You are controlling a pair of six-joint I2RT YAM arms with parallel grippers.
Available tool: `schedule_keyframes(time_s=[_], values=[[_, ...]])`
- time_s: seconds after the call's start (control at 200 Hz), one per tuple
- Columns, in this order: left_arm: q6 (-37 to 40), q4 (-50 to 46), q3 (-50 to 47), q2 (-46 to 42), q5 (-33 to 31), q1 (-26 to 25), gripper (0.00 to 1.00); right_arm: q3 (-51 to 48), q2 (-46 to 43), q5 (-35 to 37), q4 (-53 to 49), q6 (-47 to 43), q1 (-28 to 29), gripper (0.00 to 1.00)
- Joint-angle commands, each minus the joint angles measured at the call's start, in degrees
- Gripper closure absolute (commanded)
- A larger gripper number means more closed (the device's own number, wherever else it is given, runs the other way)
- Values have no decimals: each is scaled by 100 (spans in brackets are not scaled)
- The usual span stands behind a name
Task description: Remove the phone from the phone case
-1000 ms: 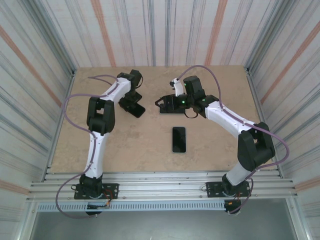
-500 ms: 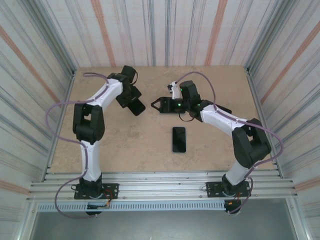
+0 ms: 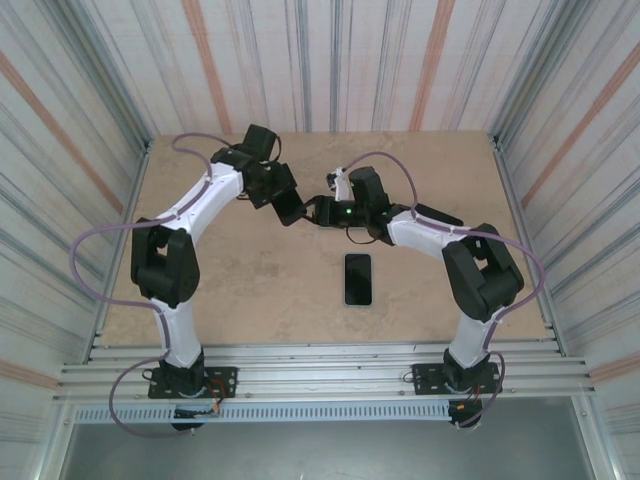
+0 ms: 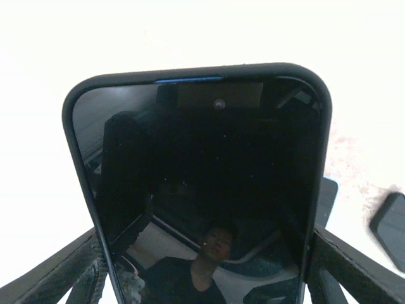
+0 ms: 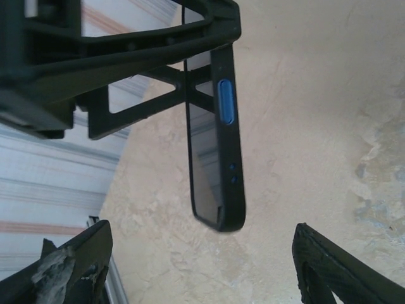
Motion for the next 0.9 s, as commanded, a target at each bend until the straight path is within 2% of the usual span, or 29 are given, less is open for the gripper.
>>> schedule_keyframes(time_s=[0.0,0.145,0.266,0.351,0.446,0.606,0.701,0.897], values=[[269,231,-49,-529,204,-67,36,99,163,-55,225,269,-12,29],[291,276,-76,-571,339,-142,36,133,269,-85,509,387,-12,46],[254,350,-110,-595,418,-166,36,174,345,-116,718,501,-13,57],[272,430,-121,-604,488,-167,37,183,416,-180,925,630,-12,68],[316,484,-127,-610,546,-172,37,187,421,-164,1030,705,-13,71],[374,532,-121,-603,618,-167,35,220,404,-149,1069,742,-21,83],[430,541,-111,-613,630,-158,29,200,350,-122,1145,797,-31,89],[482,736,-233,-695,911,23,4,119,166,-27,1354,1007,-86,96]])
